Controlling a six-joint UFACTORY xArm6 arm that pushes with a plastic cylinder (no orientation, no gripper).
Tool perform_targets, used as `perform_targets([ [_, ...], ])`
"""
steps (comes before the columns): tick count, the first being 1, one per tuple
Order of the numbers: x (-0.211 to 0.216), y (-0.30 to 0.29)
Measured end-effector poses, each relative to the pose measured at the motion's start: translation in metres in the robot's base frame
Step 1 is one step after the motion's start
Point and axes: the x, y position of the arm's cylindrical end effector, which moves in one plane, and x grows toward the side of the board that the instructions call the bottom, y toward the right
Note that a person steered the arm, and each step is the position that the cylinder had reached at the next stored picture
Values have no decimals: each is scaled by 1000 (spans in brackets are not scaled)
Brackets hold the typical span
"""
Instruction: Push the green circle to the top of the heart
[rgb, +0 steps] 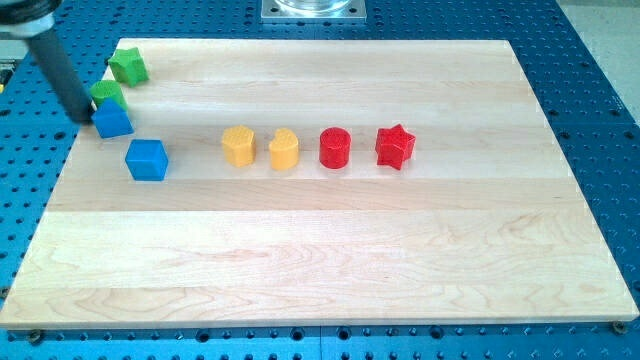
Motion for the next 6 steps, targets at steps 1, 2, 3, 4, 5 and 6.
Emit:
perform_targets([
  [1, -17, 23],
  [2, -17, 106],
  [3, 5, 105],
  [4, 48, 95],
  [5, 18, 141],
  [6, -29, 206],
])
